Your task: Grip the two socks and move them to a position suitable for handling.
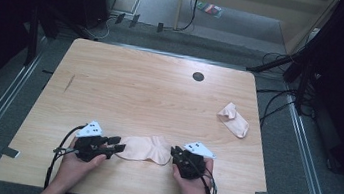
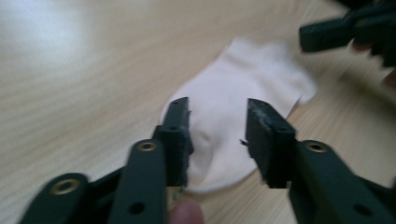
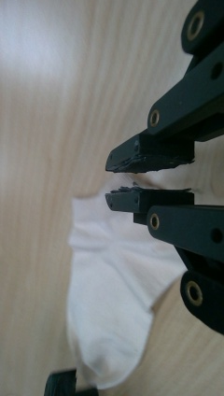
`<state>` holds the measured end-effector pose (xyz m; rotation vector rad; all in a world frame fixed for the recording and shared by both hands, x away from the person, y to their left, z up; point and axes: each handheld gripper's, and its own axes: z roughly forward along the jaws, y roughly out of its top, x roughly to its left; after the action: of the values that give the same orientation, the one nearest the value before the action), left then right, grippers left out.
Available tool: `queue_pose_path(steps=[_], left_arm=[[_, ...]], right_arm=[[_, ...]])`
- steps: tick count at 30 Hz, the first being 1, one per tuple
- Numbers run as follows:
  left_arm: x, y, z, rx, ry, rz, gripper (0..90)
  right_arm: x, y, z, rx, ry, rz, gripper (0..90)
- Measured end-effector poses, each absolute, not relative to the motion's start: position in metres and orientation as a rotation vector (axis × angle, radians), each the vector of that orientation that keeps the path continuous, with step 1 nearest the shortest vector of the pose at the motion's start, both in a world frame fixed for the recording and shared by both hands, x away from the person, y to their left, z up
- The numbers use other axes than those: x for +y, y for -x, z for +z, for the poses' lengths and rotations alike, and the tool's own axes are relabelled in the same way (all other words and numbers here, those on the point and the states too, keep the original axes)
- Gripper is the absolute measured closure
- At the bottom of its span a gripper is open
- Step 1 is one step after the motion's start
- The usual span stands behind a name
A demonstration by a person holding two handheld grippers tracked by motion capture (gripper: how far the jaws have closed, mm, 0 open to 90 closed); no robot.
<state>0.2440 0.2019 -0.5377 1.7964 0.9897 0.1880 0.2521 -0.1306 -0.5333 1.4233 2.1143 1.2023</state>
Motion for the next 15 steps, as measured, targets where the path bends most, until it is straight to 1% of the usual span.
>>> queue_pose_path(steps=[2, 3, 4, 5, 6, 7, 8, 9, 10, 11, 12, 15], left_arm=[[0.21, -0.244, -0.534, 0.988, -1.761, 0.253, 47.5], [0.21, -0.244, -0.534, 0.988, -1.761, 0.253, 43.2], [0.219, -0.245, -0.533, 1.012, -1.718, 0.318, 38.6], [0.219, -0.245, -0.533, 1.012, -1.718, 0.318, 35.4], [0.231, -0.249, -0.533, 1.052, -1.675, 0.359, 35.5], [0.231, -0.249, -0.533, 1.052, -1.675, 0.359, 37.1], [0.245, -0.253, -0.534, 1.102, -1.652, 0.407, 36.7], [0.245, -0.253, -0.534, 1.102, -1.652, 0.407, 36.2], [0.252, -0.255, -0.535, 1.122, -1.638, 0.422, 34.6], [0.258, -0.256, -0.535, 1.142, -1.63, 0.438, 34.6], [0.27, -0.259, -0.537, 1.175, -1.606, 0.47, 32.8], [0.284, -0.26, -0.54, 1.208, -1.568, 0.507, 31.3]], right_arm=[[-0.14, -0.257, -0.528, 2.071, -1.444, 1.208, 76.0], [-0.14, -0.257, -0.528, 2.071, -1.444, 1.208, 76.0], [-0.154, -0.266, -0.521, 2.011, -1.477, 1.221, 71.4], [-0.154, -0.266, -0.521, 2.011, -1.477, 1.221, 71.4], [-0.166, -0.274, -0.514, 1.958, -1.495, 1.219, 67.9], [-0.171, -0.278, -0.51, 1.931, -1.521, 1.223, 67.6], [-0.178, -0.282, -0.508, 1.902, -1.541, 1.238, 66.5], [-0.178, -0.282, -0.508, 1.902, -1.541, 1.238, 66.5], [-0.189, -0.291, -0.502, 1.856, -1.58, 1.239, 63.4], [-0.189, -0.291, -0.502, 1.856, -1.58, 1.239, 63.4], [-0.2, -0.301, -0.5, 1.832, -1.595, 1.202, 60.5], [-0.217, -0.319, -0.498, 1.781, -1.654, 1.133, 54.9]])
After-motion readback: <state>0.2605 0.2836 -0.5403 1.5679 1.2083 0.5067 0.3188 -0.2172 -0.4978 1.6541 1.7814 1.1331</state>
